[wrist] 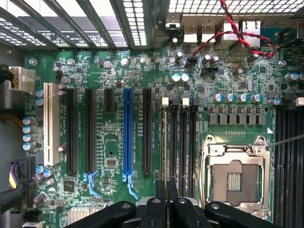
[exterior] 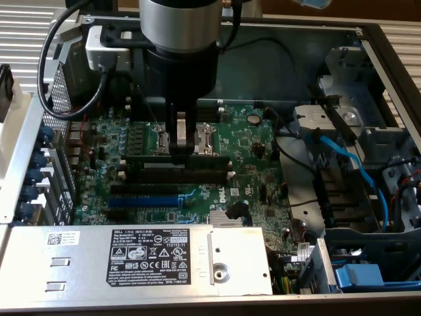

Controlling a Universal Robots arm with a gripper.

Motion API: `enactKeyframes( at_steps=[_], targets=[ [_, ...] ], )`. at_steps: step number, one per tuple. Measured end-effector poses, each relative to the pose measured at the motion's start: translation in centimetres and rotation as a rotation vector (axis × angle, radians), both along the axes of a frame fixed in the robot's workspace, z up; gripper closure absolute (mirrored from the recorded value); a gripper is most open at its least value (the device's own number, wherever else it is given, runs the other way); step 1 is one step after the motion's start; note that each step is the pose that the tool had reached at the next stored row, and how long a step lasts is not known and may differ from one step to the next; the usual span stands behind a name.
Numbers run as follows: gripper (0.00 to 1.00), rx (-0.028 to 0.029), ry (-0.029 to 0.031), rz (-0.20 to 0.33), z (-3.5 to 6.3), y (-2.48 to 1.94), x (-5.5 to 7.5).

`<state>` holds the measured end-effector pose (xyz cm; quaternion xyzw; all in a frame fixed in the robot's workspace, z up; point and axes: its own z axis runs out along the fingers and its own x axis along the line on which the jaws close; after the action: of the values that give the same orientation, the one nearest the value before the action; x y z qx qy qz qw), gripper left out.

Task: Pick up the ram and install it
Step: 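Insert the ram into the slot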

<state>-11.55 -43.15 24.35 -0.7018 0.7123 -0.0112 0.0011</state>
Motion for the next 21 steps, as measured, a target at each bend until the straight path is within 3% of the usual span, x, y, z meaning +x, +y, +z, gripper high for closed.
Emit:
enactKeyframes(
  at_steps=[6,13,21],
  targets=[
    [0.88,0.0000,-0.0086,0.000,-0.05,0.04,-0.27],
    [0.88,0.0001,-0.0105,0.000,-0.15,0.04,-0.37],
    [0.88,0.0000,-0.0181,0.000,-0.34,0.21,-0.45]
  ],
)
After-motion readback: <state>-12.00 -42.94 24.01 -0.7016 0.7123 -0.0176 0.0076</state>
